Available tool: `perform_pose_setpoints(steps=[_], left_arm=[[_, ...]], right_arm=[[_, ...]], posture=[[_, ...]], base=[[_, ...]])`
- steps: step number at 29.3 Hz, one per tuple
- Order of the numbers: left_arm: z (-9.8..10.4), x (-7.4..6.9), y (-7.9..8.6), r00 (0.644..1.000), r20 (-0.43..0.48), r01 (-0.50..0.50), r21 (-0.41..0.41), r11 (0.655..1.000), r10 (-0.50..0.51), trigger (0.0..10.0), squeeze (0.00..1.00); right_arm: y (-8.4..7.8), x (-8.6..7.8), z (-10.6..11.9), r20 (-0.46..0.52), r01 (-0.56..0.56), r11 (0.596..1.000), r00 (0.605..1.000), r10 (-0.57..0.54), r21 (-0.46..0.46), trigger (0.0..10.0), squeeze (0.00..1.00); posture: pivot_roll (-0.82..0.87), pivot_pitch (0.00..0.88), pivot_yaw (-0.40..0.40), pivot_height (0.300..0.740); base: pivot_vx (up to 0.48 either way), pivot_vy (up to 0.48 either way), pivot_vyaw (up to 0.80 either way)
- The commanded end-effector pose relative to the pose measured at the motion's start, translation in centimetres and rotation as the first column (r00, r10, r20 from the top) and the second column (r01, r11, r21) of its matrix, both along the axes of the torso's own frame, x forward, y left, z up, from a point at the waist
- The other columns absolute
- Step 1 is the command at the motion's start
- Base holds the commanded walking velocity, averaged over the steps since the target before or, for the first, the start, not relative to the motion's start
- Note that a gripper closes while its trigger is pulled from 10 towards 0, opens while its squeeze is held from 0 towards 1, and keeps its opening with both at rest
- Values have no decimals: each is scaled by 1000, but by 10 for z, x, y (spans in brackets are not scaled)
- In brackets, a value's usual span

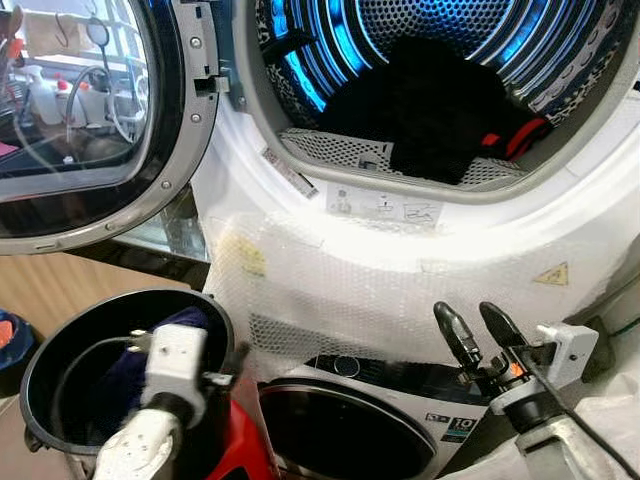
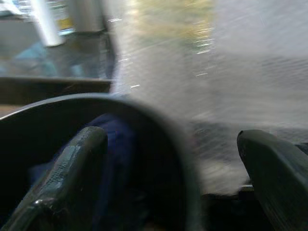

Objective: Clothes washing

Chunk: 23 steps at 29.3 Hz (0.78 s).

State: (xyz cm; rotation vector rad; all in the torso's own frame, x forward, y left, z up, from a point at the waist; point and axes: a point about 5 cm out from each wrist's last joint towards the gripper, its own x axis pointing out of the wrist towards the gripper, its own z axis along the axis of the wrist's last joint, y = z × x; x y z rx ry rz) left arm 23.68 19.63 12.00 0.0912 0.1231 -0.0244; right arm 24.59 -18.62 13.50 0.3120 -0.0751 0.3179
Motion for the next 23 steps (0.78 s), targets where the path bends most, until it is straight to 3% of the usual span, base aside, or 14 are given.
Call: perform_pose_setpoints(steps=[1,6,8,12,23], left_arm=[[-1,-2,19,996,4,-88,-1,996,88,10000,0],[-1,-3,37,983,11,-182,-46,982,183,10000,0],[-4,-4,64,962,-6,-274,-66,959,274,10000,0],[-8,-3,82,949,-16,-315,-62,947,314,10000,0],[-17,18,99,959,-59,-280,-45,959,277,10000,0]], right_arm=[[2,1,-7,-18,6,1000,1000,-6,-20,10000,0],[2,3,-12,-41,11,1000,999,-12,-12,10000,0],[3,2,-11,-28,0,999,1000,-1,-33,10000,0],[5,1,-11,-23,-27,998,999,25,-65,10000,0],[15,-12,-10,-28,-90,990,996,88,-108,10000,0]], posture=[[43,0,-88,740],[49,0,-96,740],[54,0,-107,740],[53,0,-110,740],[26,23,-111,740]], base=[[0,0,0],[0,0,0],[0,0,0],[0,0,0],[0,0,0]])
